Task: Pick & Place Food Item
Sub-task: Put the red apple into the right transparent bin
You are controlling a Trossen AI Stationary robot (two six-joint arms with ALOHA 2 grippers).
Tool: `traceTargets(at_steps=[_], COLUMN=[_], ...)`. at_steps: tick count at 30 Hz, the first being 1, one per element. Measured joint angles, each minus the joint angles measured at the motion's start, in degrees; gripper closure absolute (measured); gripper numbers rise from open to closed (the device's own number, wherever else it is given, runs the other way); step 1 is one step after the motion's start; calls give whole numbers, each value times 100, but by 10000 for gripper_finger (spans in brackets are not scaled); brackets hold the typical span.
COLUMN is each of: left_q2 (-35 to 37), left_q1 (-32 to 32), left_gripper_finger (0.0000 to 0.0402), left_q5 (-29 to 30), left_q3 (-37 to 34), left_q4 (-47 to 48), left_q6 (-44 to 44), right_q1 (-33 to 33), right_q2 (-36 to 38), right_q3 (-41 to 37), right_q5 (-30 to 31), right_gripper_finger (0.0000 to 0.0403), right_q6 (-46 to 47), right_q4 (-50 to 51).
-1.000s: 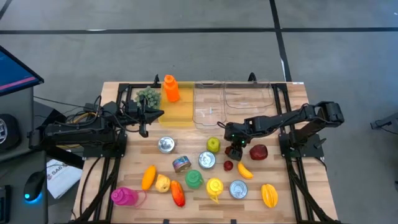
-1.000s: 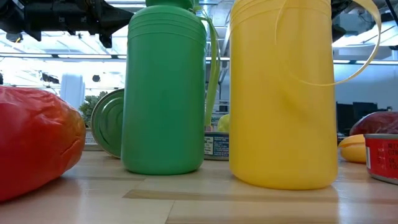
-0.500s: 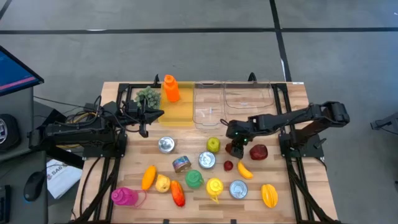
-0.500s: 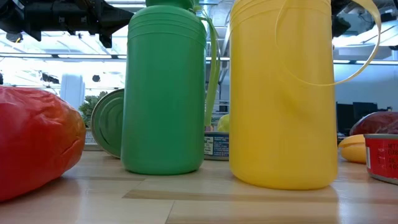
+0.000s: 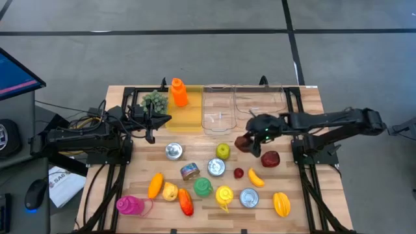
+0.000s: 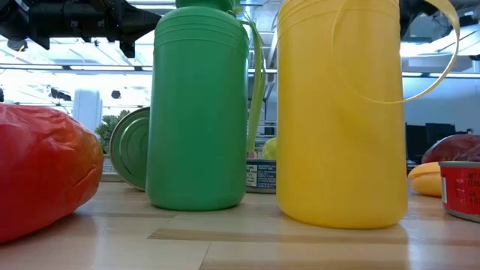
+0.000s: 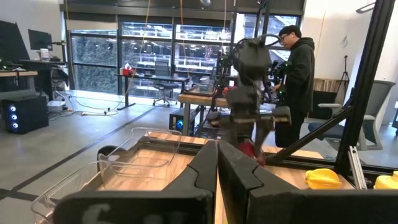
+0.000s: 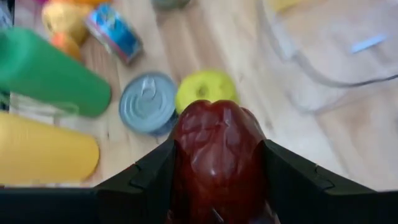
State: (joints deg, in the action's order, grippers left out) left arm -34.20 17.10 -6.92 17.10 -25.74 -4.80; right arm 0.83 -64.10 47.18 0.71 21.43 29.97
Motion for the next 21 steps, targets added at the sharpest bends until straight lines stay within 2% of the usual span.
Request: traceTargets(at_steps=[9,21], left_q2=[0,2], left_q1=[0,2], left_gripper_finger=[401,401], left_q5=[-2,-1], left_q3=[0,0], left_q4=[2,-15], left_q6=[0,0], right_q1=[515,1507], right_q2=[789,855], right_q3=[8,9], right_q5=[430,540], right_gripper_finger=[196,196], right_q6=[-248,-857], right_q4=[243,273])
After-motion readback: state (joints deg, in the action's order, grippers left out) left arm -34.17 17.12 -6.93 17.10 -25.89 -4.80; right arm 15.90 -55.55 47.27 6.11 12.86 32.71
